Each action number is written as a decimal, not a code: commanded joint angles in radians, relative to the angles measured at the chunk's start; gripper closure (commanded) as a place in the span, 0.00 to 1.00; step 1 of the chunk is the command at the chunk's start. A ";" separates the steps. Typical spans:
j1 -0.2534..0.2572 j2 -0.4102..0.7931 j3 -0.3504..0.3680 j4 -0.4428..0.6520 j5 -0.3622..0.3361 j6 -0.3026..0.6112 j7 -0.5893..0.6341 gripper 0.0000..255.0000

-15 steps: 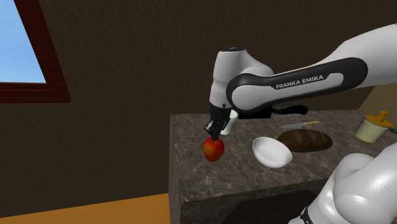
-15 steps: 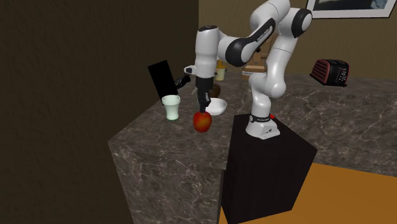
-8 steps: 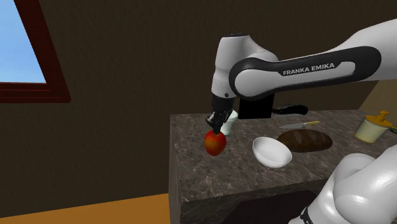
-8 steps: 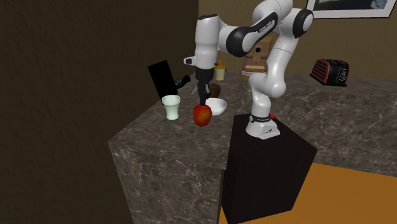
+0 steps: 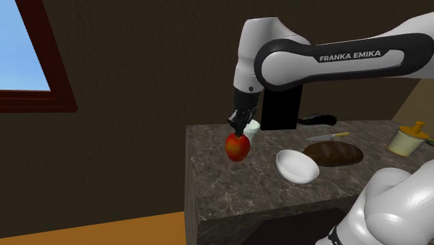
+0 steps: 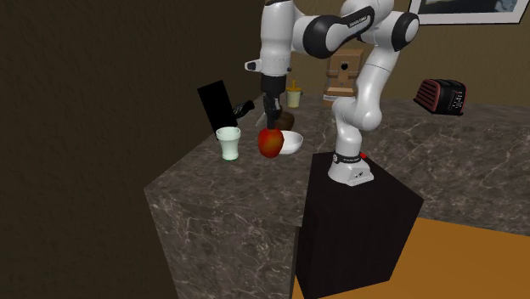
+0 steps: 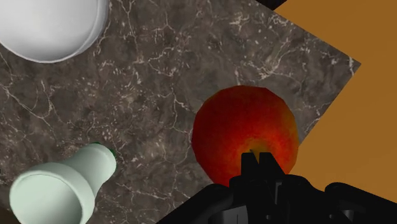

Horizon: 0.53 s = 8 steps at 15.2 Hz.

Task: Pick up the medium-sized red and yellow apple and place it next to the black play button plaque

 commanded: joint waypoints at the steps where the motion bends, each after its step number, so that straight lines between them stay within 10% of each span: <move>1: 0.000 0.001 -0.001 0.026 -0.001 -0.026 0.000 1.00; 8: -0.003 0.002 -0.005 0.121 -0.003 -0.120 -0.004 1.00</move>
